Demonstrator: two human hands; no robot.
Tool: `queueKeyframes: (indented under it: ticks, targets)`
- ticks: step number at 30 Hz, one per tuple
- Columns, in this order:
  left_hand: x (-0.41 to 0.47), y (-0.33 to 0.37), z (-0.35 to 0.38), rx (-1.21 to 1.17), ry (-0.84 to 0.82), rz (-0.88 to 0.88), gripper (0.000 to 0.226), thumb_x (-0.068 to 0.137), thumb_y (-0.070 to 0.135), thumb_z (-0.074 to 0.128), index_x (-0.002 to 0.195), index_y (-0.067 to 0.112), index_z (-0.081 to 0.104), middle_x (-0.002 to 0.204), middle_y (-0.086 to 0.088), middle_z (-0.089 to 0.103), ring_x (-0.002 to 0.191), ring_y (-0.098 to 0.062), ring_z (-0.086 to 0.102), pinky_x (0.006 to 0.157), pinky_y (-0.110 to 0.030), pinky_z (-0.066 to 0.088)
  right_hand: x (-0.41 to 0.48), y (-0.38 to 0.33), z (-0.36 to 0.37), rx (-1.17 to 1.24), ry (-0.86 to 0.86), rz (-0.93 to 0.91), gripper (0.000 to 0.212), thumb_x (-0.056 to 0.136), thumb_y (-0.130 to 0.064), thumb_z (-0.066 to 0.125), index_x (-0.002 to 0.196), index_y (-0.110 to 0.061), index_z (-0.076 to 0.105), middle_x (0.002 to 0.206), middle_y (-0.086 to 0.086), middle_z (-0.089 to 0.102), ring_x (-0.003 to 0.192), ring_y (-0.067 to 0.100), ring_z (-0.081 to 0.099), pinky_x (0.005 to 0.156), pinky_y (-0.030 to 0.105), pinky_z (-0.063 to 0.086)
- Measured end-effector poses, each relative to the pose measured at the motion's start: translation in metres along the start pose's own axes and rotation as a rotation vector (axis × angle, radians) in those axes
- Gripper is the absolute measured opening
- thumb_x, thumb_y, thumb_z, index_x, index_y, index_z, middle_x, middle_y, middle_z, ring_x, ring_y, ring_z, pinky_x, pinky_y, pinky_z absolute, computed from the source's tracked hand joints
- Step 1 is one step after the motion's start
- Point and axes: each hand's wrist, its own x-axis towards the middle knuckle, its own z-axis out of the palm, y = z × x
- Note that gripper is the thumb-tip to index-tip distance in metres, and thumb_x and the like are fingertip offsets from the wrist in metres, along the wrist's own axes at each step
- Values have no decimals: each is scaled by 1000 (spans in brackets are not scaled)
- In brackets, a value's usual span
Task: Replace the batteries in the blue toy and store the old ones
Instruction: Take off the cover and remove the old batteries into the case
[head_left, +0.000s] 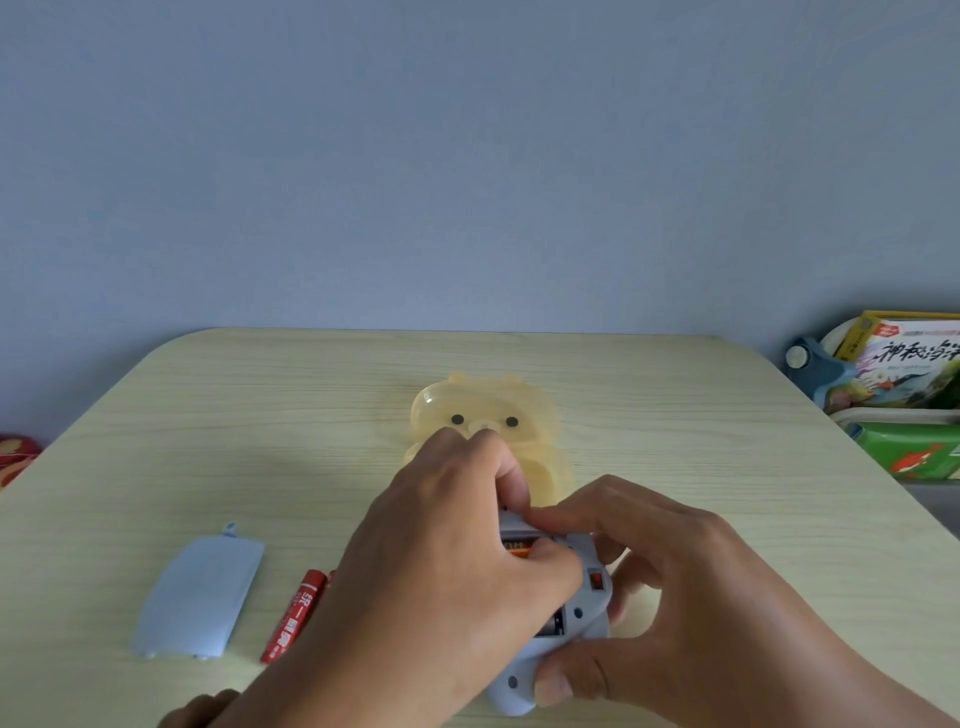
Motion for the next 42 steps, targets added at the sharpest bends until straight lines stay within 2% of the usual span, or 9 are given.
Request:
queueKeyframes:
  ticks: [5, 9, 17, 23, 28, 31, 34, 37, 42]
  targets:
    - [-1, 0, 0, -1, -7, -3, 25, 62, 52, 55, 78, 36, 44, 89, 17, 51, 71, 0, 49, 57, -17, 33, 1, 0, 2, -8, 0, -8, 68, 50, -37, 97, 111, -46, 69, 103, -13, 66, 82, 11, 65, 60, 24, 56]
    - [-1, -1, 0, -20, -15, 12, 26, 60, 54, 50, 79, 36, 45, 90, 18, 50, 73, 0, 49, 58, -18, 33, 0, 0, 1, -8, 0, -7, 66, 50, -35, 97, 108, -48, 68, 100, -17, 65, 74, 6, 64, 58, 20, 55]
    - [-9, -7, 1, 43, -6, 188, 28, 63, 54, 40, 86, 38, 41, 93, 18, 42, 74, -3, 49, 57, -16, 30, 1, 4, 3, -1, 33, -20, 63, 50, -40, 96, 105, -50, 66, 100, -11, 66, 83, 15, 64, 57, 30, 57]
    - [-7, -13, -4, 49, -49, 265, 27, 70, 51, 60, 90, 44, 42, 99, 23, 40, 82, 4, 50, 57, -12, 36, 2, 3, 2, 14, 6, -22, 65, 51, -40, 96, 110, -51, 69, 103, -10, 67, 83, 16, 65, 59, 29, 56]
    - [-2, -18, -9, 92, 13, 317, 21, 72, 58, 59, 82, 40, 63, 90, 20, 52, 77, -2, 54, 52, -9, 35, 1, 5, 2, 35, 8, -14, 65, 51, -38, 97, 109, -50, 70, 102, -9, 67, 85, 15, 65, 60, 31, 57]
    - [-1, -22, -8, 66, 31, 353, 16, 74, 50, 63, 77, 36, 69, 87, 20, 55, 71, -1, 55, 58, -9, 39, 0, 7, 3, 34, 22, -18, 67, 52, -35, 97, 111, -50, 69, 101, -8, 67, 86, 16, 65, 60, 34, 57]
    - [-1, -24, -7, 6, 43, 377, 11, 77, 43, 66, 77, 33, 70, 89, 20, 57, 80, 5, 56, 67, -2, 37, 1, 8, 4, 38, 15, -16, 67, 52, -35, 97, 112, -49, 69, 103, -8, 67, 87, 17, 65, 61, 32, 58]
    - [0, -27, -6, -49, 41, 378, 7, 77, 39, 69, 79, 33, 71, 89, 20, 62, 84, 6, 59, 70, 1, 35, 1, 8, 3, 39, 17, -19, 66, 53, -35, 97, 111, -51, 69, 104, -8, 67, 84, 16, 65, 60, 33, 57]
    - [3, -25, -9, -79, 86, 413, 6, 78, 35, 70, 81, 32, 66, 76, 18, 64, 74, 4, 60, 66, -1, 38, 2, 7, 2, 20, 10, -29, 56, 58, -40, 93, 108, -52, 68, 104, -9, 66, 84, 14, 65, 60, 35, 57]
